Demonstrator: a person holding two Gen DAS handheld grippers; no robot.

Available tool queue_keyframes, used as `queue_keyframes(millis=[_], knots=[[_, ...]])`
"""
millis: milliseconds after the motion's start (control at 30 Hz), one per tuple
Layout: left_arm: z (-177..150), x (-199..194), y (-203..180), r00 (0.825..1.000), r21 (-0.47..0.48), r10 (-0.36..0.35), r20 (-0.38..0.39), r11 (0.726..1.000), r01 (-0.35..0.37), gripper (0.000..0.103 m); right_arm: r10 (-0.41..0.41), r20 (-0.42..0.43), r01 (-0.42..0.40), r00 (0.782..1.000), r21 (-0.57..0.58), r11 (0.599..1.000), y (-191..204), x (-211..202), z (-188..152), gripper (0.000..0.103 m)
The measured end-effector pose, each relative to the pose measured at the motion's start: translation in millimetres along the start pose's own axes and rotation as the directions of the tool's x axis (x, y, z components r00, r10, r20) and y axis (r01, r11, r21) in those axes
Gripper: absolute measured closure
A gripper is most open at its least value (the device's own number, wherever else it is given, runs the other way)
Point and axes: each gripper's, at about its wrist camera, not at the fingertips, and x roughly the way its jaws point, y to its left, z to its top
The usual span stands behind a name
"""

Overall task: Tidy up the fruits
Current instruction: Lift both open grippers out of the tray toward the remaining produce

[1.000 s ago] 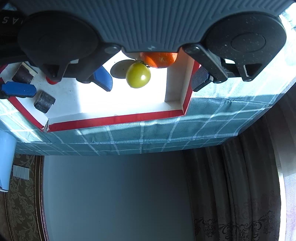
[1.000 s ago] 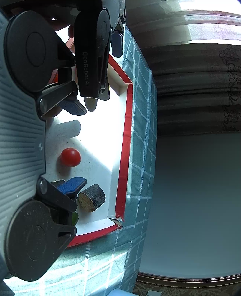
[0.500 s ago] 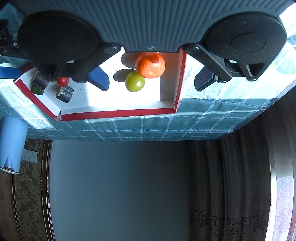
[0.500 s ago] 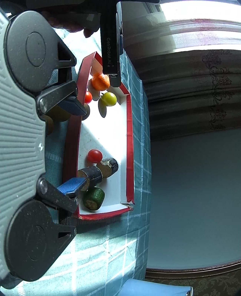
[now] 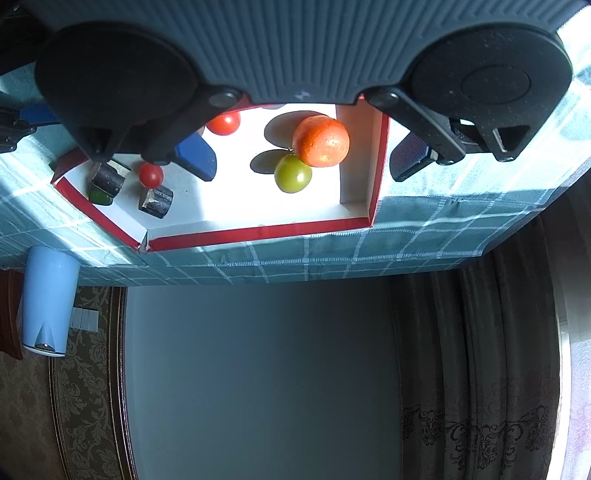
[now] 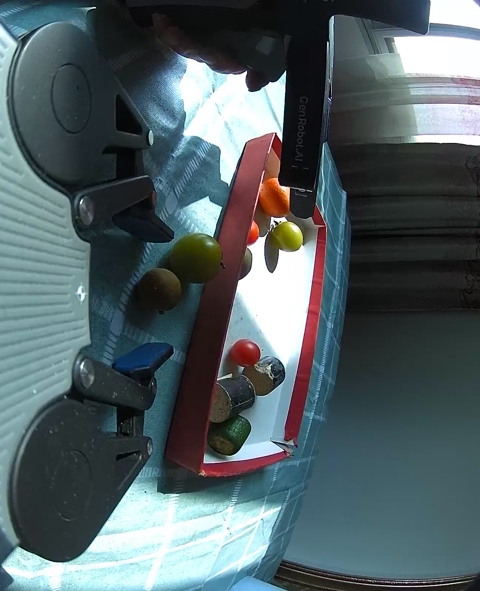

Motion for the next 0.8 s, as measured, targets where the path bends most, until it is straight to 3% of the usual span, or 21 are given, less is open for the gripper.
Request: queue_keyframes(millis=[100, 167, 267, 467, 600, 700, 800], knots=[[-0.5, 0.3, -1.6, 1.0, 0.007, 0.003, 0.002, 1.0, -0.003, 0.003, 0.027, -0.007, -0.027, 1.0, 0.025, 0.999, -3.3, 3.5, 0.9, 0.053], [-0.7, -0.3, -2.0, 1.0, 0.009, -0.005, 0.002, 1.0, 0.005, 0.003, 0.027, -0.017, -0.027, 0.999, 0.021, 0.999, -2.3, 5.7, 1.4, 0.068], [-1.6, -2.6, -4.8, 1.0, 0.027, -0.022, 0.008, 0.999, 0.022, 0.003, 0.023, -0.01, -0.023, 1.0, 0.025, 0.999, -3.0, 4.2, 1.2, 0.076], [-9.7, -16.6, -13.8, 0.996, 0.04, -0.084, 0.0, 0.996, 0.084, 0.003, -0.083, 0.066, 0.07, 0.994, 0.178, 0.981, -31.6, -10.0, -0.6, 0.076], [-15.1, -28.7, -28.0, 0.99, 0.032, -0.143, -0.019, 0.989, 0.144, 0.003, -0.207, 0.096, 0.184, 0.974, 0.211, 0.96, -42.5, -16.4, -0.1, 0.076], [-18.2, -29.6, -45.2, 0.983, 0.057, -0.178, -0.051, 0.982, 0.181, 0.003, -0.218, 0.092, 0.191, 0.972, 0.24, 0.952, -49.7, -16.7, -0.6, 0.076], [-20.8, -25.4, -63.0, 0.984, 0.105, -0.159, -0.076, 0.98, 0.167, 0.003, -0.234, 0.1, 0.203, 0.967, 0.249, 0.947, -53.5, -19.4, -1.9, 0.076]])
